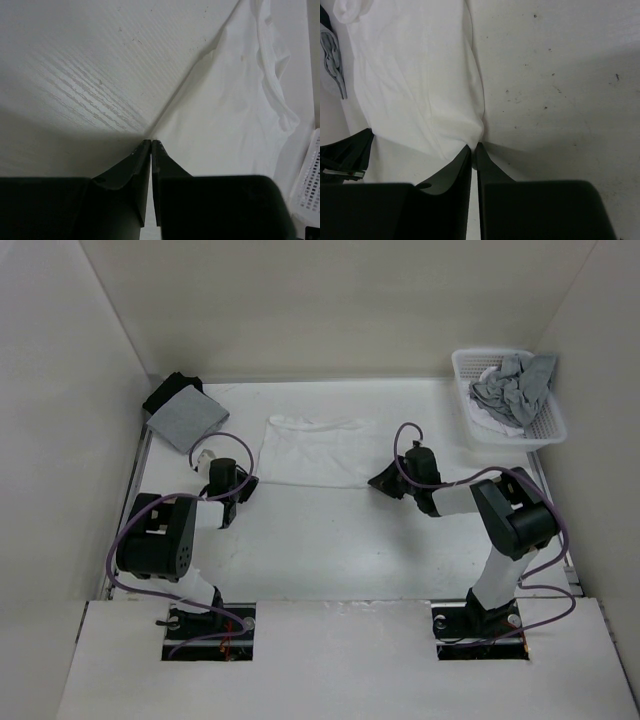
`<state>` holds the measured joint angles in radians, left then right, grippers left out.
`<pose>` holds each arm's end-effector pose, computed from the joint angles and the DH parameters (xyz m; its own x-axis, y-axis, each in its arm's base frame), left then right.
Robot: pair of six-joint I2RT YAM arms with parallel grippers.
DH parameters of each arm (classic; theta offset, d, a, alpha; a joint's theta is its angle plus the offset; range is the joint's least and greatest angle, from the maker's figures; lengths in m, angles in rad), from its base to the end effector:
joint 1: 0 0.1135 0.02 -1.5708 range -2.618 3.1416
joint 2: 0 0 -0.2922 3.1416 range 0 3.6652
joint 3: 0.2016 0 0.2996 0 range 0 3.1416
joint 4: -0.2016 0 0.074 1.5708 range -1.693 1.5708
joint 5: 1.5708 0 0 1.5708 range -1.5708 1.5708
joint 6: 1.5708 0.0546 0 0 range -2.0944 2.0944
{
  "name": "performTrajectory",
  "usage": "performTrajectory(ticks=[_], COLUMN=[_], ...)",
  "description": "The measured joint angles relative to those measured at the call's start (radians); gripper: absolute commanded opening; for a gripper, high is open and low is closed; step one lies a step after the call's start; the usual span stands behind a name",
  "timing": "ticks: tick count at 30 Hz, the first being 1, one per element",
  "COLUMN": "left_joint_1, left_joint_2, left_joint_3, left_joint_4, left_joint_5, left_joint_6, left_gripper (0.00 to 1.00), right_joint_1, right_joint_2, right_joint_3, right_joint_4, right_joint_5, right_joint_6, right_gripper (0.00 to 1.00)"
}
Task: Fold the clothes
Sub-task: Fold the tank top
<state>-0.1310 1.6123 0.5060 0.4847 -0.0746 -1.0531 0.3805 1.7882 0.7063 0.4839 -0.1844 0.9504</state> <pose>0.3195 -0.0380 0.0951 -0.3467 -0.8283 -0.4400 -0.4669 0.5593 -0.6849 0.3485 0.1502 0.0960 -0.7154 0.5753 -0.3965 0.1313 0.6680 0.7325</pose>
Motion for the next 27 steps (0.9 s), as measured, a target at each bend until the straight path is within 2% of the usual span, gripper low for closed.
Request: performTrajectory(ticks=[9, 13, 16, 20, 23, 25, 27], left_joint_1=[0.005, 0.004, -0.002, -0.010, -0.014, -0.016, -0.022], left_joint_2=[0.012, -0.065, -0.273, -0.755, -1.098, -1.236, -1.305], left_joint_3=[-0.005, -0.052, -0.100, -0.122, -0.081, -0.020, 0.049], left_joint_4=[0.036, 0.005, -0.098, -0.274, -0.470, -0.595, -0.706], left_joint_5=[0.005, 0.013, 0.027, 0.042, 0.043, 0.043, 0.044], left_joint_6=[-0.003, -0.002, 0.004, 0.027, 0.052, 0.069, 0.083], left_gripper=[0.00, 0.00, 0.00, 0.00, 0.00, 0.00, 0.00], right_joint_1=[0.001, 0.006, 0.037, 0.136, 0.261, 0.357, 0.451], right_joint_2=[-0.016, -0.116, -0.274, -0.581, -0.853, -1.027, -1.147], right_joint_3=[-0.008, -0.062, -0.130, -0.201, -0.210, -0.196, -0.161], right_joint_4=[-0.002, -0.013, -0.056, -0.203, -0.377, -0.500, -0.623], right_joint_5=[0.014, 0.022, 0.035, 0.084, 0.159, 0.217, 0.279], right_joint_6=[-0.001, -0.006, -0.025, -0.069, -0.095, -0.099, -0.097], right_gripper=[0.04, 0.03, 0.03, 0.03, 0.03, 0.03, 0.04])
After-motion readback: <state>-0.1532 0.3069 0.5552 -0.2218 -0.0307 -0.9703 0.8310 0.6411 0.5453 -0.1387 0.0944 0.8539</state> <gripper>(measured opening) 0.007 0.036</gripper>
